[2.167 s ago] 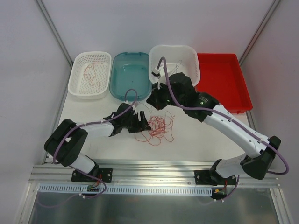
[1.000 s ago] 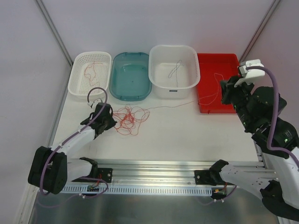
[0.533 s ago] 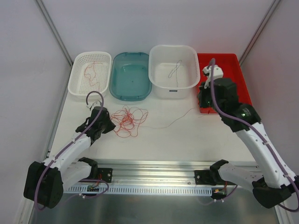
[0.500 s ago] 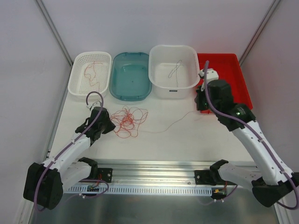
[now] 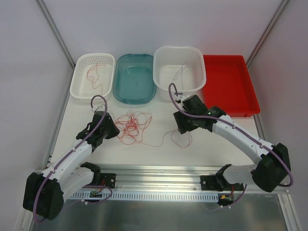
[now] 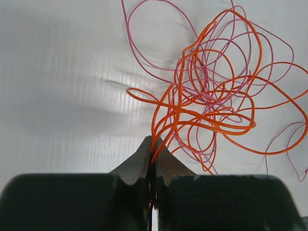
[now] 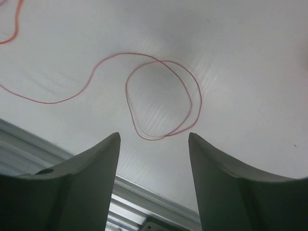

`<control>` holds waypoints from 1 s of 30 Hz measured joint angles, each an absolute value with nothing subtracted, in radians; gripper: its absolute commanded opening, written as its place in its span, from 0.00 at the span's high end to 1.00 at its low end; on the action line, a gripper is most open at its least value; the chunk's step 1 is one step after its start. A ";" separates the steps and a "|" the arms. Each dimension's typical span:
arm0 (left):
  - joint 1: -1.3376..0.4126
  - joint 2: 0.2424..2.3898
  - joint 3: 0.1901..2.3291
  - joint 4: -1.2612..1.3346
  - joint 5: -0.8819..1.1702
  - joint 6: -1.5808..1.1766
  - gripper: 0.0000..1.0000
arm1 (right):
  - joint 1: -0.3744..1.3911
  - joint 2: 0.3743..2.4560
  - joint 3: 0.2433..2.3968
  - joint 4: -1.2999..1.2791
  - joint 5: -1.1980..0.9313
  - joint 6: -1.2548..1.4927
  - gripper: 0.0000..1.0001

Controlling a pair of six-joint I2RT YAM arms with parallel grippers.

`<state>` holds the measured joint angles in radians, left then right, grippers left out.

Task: Untangle the cables

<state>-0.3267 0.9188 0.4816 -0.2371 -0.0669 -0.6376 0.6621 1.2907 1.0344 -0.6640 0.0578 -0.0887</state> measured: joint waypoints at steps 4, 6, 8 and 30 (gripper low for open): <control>-0.336 0.924 0.482 -0.248 -0.060 -0.635 1.00 | 0.742 1.310 1.079 -0.605 -0.026 -0.141 0.35; -0.341 0.924 0.482 -0.251 -0.060 -0.634 1.00 | 0.760 1.324 1.086 -0.566 -0.102 -0.168 0.35; -0.341 0.924 0.482 -0.253 -0.060 -0.632 1.00 | 0.778 1.360 1.093 -0.524 -0.197 -0.191 0.35; -0.342 0.924 0.487 -0.272 -0.061 -0.619 1.00 | 0.907 1.793 1.177 -0.325 -0.542 -0.237 0.99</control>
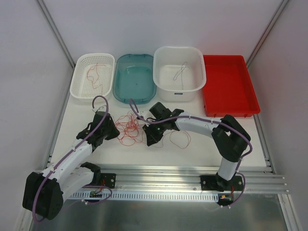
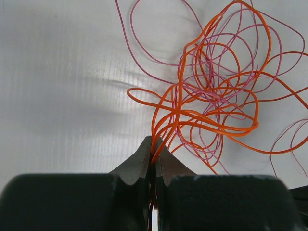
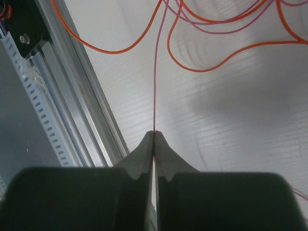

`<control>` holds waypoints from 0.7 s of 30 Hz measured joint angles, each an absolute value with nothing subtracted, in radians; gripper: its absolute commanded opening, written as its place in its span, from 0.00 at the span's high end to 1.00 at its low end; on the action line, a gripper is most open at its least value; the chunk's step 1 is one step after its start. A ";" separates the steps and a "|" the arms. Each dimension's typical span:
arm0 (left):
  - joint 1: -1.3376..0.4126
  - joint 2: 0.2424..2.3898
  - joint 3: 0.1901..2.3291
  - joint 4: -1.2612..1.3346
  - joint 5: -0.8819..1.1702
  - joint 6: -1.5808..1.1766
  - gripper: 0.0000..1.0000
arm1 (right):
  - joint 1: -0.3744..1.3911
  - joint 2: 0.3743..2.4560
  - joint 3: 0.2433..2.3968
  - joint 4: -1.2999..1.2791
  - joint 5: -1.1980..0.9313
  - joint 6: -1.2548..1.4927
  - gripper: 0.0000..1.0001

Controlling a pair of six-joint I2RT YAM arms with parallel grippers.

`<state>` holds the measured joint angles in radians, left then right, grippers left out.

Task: Untangle the cables

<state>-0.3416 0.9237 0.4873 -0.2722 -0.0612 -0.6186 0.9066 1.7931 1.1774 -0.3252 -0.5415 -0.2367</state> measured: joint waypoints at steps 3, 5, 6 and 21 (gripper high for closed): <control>-0.342 0.924 0.490 -0.274 -0.065 -0.617 1.00 | 0.907 1.790 1.177 -0.327 -0.544 -0.242 0.99; -0.342 0.923 0.490 -0.276 -0.074 -0.617 1.00 | 0.907 1.776 1.176 -0.336 -0.538 -0.250 0.99; -0.342 0.923 0.490 -0.278 -0.082 -0.617 1.00 | 0.906 1.758 1.173 -0.348 -0.533 -0.257 0.99; -0.342 0.886 0.490 -0.324 -0.191 -0.651 1.00 | 0.616 1.013 1.199 -0.525 -0.462 -0.326 0.99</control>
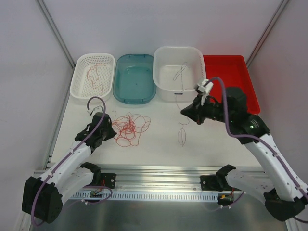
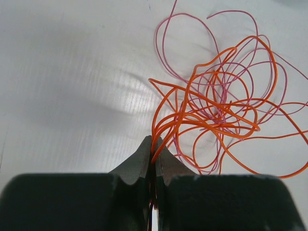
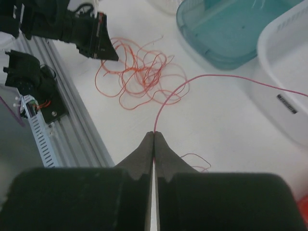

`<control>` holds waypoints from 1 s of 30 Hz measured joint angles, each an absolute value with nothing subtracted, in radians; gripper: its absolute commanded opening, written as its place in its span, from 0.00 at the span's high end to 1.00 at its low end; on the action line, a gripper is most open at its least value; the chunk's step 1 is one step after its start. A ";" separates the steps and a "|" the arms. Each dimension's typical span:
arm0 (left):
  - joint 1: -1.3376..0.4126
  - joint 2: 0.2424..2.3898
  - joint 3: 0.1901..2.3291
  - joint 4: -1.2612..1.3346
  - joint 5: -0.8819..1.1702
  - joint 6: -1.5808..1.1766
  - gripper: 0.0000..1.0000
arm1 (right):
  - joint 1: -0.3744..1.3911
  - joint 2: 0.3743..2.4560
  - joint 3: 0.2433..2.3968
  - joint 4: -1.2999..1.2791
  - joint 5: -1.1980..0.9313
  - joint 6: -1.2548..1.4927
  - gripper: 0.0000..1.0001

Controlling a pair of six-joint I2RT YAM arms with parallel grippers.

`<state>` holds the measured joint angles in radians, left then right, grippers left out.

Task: Untangle the cables

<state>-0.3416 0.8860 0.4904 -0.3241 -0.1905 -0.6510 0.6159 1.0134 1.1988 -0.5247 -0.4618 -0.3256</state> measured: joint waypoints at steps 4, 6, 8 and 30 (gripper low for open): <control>-0.342 0.869 0.490 -0.336 -0.214 -0.666 1.00 | 0.530 0.865 1.214 -0.509 -0.483 -0.316 0.99; -0.341 0.865 0.490 -0.342 -0.222 -0.670 1.00 | 0.513 0.832 1.215 -0.505 -0.491 -0.314 0.99; -0.342 0.860 0.490 -0.348 -0.223 -0.672 1.00 | 0.509 0.833 1.211 -0.500 -0.498 -0.306 0.99; -0.342 0.870 0.545 -0.359 -0.133 -0.617 0.86 | 0.561 1.336 0.802 -0.363 0.023 -0.029 0.56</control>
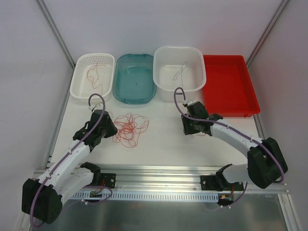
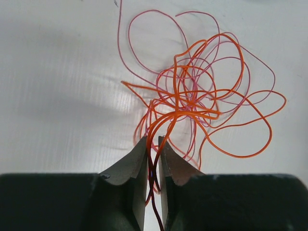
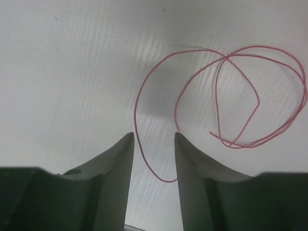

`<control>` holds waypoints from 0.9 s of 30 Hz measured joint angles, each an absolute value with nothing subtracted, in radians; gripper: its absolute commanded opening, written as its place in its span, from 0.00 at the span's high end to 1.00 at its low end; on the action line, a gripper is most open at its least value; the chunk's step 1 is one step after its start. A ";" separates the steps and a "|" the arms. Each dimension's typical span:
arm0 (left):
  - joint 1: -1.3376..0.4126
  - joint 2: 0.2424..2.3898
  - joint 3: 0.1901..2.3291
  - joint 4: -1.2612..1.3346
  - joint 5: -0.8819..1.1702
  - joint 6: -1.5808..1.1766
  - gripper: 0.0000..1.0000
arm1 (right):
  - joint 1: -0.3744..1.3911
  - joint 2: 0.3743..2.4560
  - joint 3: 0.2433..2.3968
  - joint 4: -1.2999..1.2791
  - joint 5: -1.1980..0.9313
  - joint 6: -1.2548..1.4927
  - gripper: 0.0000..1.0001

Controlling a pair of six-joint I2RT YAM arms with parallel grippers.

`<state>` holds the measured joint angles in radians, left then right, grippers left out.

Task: Untangle the cables

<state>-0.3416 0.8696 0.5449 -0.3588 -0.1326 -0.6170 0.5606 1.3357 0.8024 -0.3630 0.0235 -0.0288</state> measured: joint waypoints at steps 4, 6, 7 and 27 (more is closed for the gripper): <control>-0.342 0.873 0.560 -0.358 -0.112 -0.600 0.84 | 0.590 1.354 0.810 -0.382 0.144 0.002 0.26; -0.342 0.878 0.564 -0.358 -0.105 -0.592 0.82 | 0.590 1.363 0.816 -0.384 0.189 0.019 0.16; -0.342 0.881 0.564 -0.358 -0.102 -0.588 0.82 | 0.589 1.371 0.821 -0.384 0.209 0.025 0.14; -0.342 0.875 0.565 -0.363 -0.025 -0.556 0.72 | 0.451 1.571 0.828 -0.243 0.175 0.111 0.87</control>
<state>-0.3416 0.8745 0.5648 -0.3630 -0.0250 -0.5560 0.4515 1.5707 0.8284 -0.2428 0.1753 0.1112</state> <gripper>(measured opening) 0.279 0.378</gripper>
